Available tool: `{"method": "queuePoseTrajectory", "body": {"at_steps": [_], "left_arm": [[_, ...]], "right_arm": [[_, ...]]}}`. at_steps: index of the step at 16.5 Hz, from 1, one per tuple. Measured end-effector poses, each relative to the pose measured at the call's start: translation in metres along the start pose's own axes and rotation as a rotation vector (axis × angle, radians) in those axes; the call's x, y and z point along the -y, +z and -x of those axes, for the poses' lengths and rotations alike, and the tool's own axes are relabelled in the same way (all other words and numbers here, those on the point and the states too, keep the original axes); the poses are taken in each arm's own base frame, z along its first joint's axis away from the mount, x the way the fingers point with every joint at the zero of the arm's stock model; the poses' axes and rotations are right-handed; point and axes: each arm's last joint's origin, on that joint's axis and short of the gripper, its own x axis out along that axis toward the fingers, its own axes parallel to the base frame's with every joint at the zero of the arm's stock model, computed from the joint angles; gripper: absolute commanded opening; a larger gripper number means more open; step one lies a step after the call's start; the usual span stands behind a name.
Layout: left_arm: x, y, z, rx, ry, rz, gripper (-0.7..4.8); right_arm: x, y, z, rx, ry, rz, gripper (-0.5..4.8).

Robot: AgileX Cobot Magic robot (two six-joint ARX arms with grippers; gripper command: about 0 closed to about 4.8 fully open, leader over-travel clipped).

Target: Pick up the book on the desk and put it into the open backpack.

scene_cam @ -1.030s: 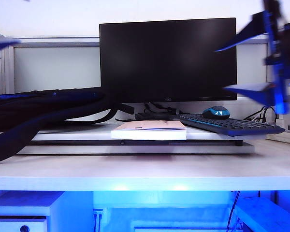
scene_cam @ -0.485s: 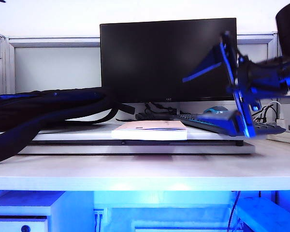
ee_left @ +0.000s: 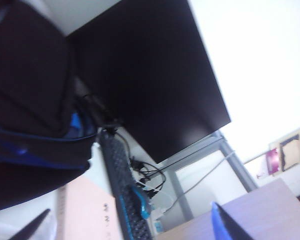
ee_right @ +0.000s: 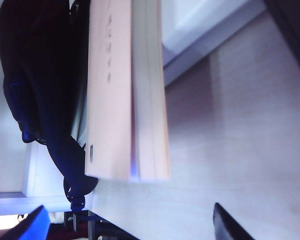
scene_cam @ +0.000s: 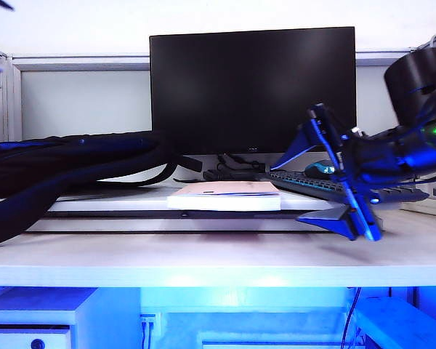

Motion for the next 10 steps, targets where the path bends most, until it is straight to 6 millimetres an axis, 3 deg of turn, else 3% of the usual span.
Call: {"method": "queuePoseTrajectory", "body": {"at_steps": [6,7,8,9,10], "left_arm": [[-0.009,-0.003,-0.003,-0.031,0.025,0.022,4.13],[-0.009,-0.003,-0.003,-0.032,0.025,0.014,4.13],[-0.010,-0.003,-0.004,-0.032,0.026,-0.002,4.13],[-0.010,-0.003,-0.004,-0.033,0.026,-0.003,4.13],[-0.011,-0.003,-0.005,-0.035,0.030,0.000,4.13]], "right_arm": [[0.005,0.017,-0.033,-0.012,0.015,-0.040,4.22],[0.005,0.021,-0.039,-0.019,0.027,-0.042,4.02],[0.003,0.025,-0.047,-0.024,0.047,-0.062,3.50],[0.002,0.026,-0.049,-0.025,0.051,-0.066,2.47],[0.001,0.026,-0.050,-0.029,0.054,-0.068,1.04]]}}
